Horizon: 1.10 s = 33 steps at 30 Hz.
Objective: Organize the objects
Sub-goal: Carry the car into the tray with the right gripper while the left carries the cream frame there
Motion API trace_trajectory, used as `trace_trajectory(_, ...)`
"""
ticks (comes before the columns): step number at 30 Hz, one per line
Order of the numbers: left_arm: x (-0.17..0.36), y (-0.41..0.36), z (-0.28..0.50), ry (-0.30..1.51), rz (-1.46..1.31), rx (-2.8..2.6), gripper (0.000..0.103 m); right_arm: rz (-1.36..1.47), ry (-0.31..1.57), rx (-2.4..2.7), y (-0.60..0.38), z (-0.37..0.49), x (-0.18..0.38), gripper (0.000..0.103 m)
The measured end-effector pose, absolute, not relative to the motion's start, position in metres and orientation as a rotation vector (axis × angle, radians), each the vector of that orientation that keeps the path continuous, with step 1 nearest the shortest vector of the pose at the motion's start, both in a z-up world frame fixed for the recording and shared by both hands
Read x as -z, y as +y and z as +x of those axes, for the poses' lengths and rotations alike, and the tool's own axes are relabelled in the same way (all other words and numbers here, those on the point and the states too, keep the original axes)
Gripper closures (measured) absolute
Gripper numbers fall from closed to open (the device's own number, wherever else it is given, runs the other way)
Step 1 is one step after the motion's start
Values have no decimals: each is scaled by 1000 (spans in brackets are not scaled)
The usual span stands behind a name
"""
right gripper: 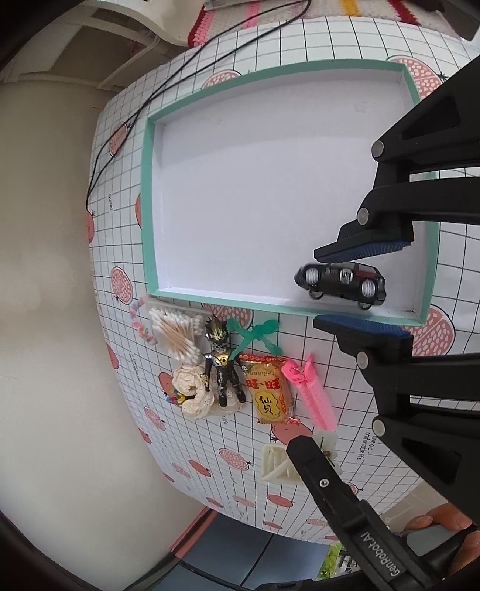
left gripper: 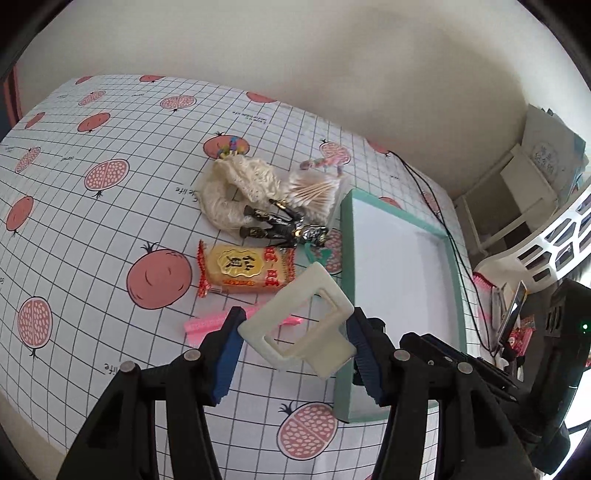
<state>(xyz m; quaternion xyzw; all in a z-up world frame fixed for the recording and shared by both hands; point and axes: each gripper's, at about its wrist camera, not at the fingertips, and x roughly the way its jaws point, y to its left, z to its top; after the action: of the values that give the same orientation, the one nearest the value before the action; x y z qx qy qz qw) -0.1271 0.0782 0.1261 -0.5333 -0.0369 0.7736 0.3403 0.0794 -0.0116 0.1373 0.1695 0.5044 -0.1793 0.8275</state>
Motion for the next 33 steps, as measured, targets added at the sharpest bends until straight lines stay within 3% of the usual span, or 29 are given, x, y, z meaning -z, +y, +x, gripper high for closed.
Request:
trace_trajectory(19,-127,128,-84,-102,-1362,-1876,45,507,1017,587,-94,26,-145,72)
trace_trajectory(33,-121,143,-73,-66,-1364,-1833,45,521,1045,626,-99,25,-135,72)
